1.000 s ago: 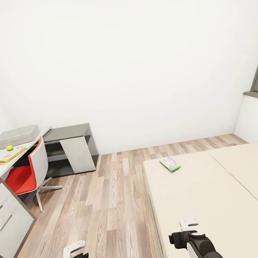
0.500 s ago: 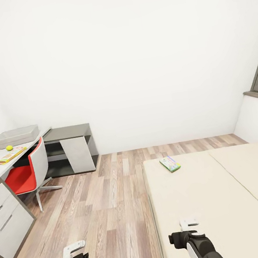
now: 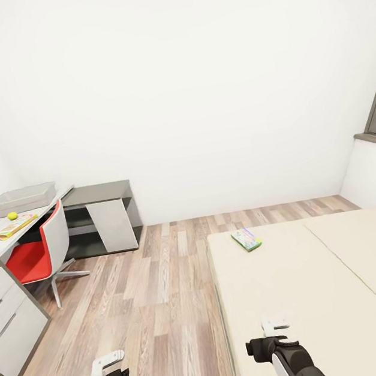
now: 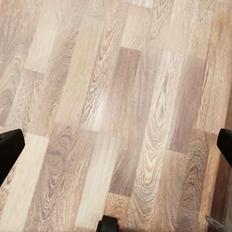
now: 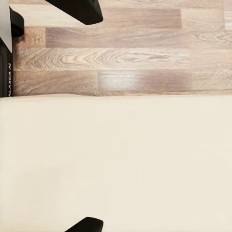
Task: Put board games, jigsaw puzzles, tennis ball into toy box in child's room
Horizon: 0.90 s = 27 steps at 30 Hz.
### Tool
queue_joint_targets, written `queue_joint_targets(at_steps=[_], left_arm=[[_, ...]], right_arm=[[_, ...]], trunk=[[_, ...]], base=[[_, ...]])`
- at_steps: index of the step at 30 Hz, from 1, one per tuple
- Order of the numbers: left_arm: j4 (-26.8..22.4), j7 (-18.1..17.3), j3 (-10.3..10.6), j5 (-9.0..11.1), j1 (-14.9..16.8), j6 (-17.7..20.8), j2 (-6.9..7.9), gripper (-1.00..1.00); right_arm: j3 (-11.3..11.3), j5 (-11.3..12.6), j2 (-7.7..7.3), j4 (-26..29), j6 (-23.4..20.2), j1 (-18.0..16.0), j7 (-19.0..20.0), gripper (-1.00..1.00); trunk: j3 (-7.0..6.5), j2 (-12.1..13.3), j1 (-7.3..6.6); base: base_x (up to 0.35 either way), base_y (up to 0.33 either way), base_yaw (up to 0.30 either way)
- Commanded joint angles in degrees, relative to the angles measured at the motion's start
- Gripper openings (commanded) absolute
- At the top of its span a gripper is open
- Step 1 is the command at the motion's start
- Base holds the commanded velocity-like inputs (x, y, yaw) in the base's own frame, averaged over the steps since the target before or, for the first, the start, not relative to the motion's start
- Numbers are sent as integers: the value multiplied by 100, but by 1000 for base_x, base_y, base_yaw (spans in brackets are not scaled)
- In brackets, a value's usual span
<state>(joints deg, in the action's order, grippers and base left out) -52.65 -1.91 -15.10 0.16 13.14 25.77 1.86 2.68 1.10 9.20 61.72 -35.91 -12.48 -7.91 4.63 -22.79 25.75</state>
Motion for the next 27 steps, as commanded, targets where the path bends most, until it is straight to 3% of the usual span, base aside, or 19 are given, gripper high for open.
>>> queue_joint_targets(at_steps=[1, 20, 27], left_arm=[[-9, -20, -11, 1, 4, 33, -2, 100], [-8, -19, -7, 1, 4, -6, -2, 100], [-8, -19, -6, 1, 4, -9, -3, 100]], right_arm=[[9, 13, 0, 7, -30, -4, -35, 100], [11, 13, -3, 7, -30, -7, -35, 100], [9, 13, 2, 7, -30, -6, -35, 100]], trunk=[[13, -13, 4], [13, -13, 4], [13, -13, 4]], base=[[0, -8, 0], [0, -3, 0], [0, -161, 0]])
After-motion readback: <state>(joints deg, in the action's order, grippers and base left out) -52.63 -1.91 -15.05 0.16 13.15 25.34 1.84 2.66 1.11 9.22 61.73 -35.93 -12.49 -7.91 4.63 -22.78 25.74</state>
